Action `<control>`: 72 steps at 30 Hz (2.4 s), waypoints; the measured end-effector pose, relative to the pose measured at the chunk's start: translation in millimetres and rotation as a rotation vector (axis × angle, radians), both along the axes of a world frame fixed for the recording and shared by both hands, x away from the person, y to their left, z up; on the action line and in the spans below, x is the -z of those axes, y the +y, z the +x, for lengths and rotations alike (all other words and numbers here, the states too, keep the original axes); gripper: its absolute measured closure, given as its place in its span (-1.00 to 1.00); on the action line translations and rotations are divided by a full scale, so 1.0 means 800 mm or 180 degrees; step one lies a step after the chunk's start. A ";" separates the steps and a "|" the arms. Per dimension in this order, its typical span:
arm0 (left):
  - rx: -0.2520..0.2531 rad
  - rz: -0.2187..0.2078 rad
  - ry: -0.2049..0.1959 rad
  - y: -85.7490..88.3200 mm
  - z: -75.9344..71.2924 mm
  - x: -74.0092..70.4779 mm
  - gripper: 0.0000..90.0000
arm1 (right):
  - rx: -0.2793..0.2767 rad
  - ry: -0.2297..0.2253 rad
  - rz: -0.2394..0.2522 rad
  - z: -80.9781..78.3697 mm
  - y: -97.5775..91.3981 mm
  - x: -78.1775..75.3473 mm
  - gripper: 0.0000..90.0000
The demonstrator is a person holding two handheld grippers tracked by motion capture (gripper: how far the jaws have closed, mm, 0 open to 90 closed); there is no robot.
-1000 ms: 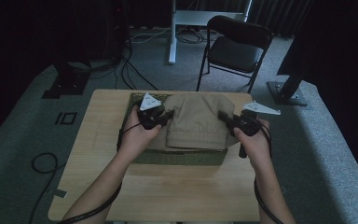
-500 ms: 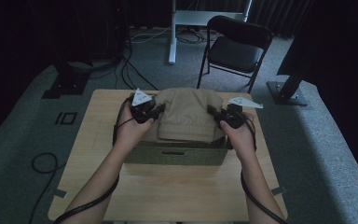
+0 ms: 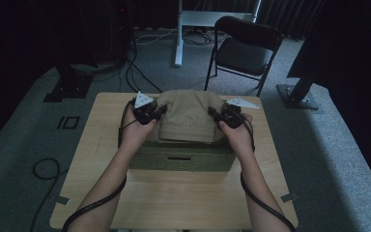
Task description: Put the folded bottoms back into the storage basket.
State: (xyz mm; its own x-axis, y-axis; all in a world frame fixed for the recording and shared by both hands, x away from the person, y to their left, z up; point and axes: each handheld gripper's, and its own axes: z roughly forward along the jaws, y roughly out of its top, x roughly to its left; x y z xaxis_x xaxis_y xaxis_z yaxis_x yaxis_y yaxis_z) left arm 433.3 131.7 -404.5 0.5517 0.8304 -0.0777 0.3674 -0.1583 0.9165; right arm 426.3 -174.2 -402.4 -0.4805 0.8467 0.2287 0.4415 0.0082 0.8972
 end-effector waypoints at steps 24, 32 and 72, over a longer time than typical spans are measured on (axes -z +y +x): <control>-0.0066 0.0206 0.0423 0.003 0.023 0.076 0.77 | 0.0113 0.0508 -0.0361 0.031 0.026 0.083 0.77; -0.0194 0.0278 0.0710 0.005 0.034 0.101 0.73 | 0.0161 0.0742 -0.0546 0.040 0.041 0.091 0.77; -0.0344 0.0254 0.0446 -0.003 0.031 0.064 -0.56 | -0.0002 0.0497 -0.0486 0.051 0.042 0.070 -0.59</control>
